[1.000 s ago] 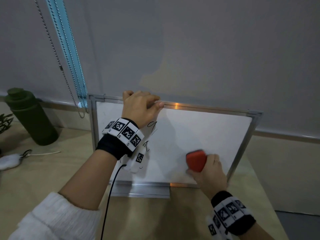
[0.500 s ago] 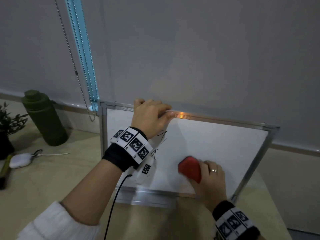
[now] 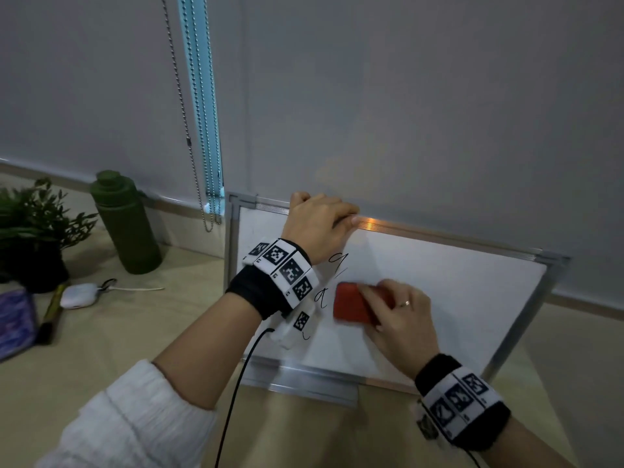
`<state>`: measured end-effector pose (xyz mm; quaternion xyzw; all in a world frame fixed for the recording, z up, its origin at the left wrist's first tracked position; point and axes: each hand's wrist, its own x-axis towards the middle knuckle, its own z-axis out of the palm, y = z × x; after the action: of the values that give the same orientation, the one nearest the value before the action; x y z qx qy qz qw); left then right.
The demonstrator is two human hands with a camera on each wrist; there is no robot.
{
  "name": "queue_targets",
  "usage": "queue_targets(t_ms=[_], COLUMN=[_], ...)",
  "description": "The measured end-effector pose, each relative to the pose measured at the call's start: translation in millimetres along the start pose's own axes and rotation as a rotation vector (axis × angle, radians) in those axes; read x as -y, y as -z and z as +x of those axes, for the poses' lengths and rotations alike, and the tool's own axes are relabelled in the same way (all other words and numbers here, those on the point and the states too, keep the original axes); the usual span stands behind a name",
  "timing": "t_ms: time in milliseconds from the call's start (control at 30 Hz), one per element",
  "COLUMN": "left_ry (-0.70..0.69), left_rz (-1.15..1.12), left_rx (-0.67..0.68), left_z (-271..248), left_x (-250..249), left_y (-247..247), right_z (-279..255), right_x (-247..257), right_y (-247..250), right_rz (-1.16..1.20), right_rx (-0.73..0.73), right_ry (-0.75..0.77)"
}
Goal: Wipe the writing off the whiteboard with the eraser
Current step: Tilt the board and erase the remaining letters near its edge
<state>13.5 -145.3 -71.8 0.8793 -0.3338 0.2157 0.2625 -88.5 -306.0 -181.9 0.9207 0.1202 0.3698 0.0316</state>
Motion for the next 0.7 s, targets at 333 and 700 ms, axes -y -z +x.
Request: queue_targets(t_ms=[333,700], left_ry=[-0.001,0.220], left_rz=[0.093,0.152], left_rx=[0.180,0.084], left_z=[-4,-22], left_x=[0,53], left_y=[25,54], right_z=[58,26], right_x=[-26,-5], right_y=[41,13], right_rz=[-0.028,0.058], right_rx=[0.063,-0.195], right_ry=[-0.015,-0.160])
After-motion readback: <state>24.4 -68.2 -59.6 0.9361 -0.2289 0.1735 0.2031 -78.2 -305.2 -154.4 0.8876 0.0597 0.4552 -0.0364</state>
